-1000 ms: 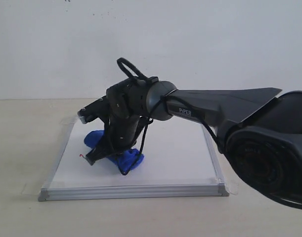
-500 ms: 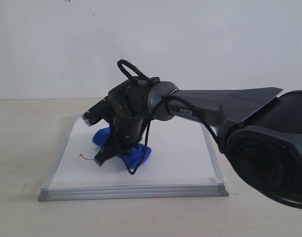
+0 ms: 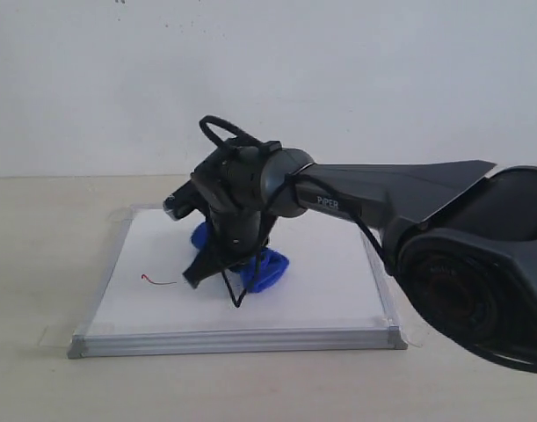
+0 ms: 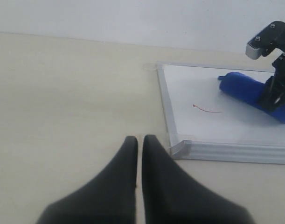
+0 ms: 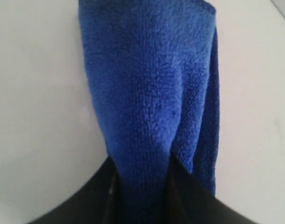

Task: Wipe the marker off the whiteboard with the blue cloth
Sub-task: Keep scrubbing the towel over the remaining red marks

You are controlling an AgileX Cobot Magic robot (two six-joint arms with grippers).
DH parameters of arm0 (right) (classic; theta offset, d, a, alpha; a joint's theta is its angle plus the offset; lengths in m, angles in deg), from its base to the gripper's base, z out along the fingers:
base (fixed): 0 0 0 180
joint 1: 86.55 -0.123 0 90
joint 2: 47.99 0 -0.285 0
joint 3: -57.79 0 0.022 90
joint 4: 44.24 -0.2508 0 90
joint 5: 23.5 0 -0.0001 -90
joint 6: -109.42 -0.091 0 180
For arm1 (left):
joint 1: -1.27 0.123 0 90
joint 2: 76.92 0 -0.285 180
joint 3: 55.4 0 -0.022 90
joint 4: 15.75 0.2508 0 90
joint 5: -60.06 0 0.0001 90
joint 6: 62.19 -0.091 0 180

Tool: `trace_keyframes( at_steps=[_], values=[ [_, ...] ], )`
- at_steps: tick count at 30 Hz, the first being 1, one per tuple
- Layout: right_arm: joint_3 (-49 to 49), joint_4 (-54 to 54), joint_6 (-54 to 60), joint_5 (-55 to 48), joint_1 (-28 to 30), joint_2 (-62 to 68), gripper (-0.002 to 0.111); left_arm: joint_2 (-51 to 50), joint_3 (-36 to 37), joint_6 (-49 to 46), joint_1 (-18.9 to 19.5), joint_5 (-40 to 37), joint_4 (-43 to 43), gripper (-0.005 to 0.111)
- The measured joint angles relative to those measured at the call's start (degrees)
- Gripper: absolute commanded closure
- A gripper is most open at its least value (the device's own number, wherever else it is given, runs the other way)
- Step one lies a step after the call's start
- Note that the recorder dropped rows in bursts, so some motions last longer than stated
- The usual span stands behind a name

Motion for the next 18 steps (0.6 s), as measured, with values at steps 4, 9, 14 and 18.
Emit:
trace_keyframes(
  at_steps=[4,9,14,18],
  values=[
    [-1.8,-20.9,10.3,10.5,-3.2,0.6,0.108,0.0,0.0,0.0,0.0,0.0,0.0,0.103],
    [-4.0,-23.9,10.3,9.1,-2.1,1.2,0.109,0.0,0.0,0.0,0.0,0.0,0.0,0.103],
    [-4.1,-13.5,2.2,7.3,0.6,1.2,0.109,0.0,0.0,0.0,0.0,0.0,0.0,0.103],
    [-4.3,-12.6,-0.3,8.0,0.6,2.0,0.109,0.0,0.0,0.0,0.0,0.0,0.0,0.103]
  ],
)
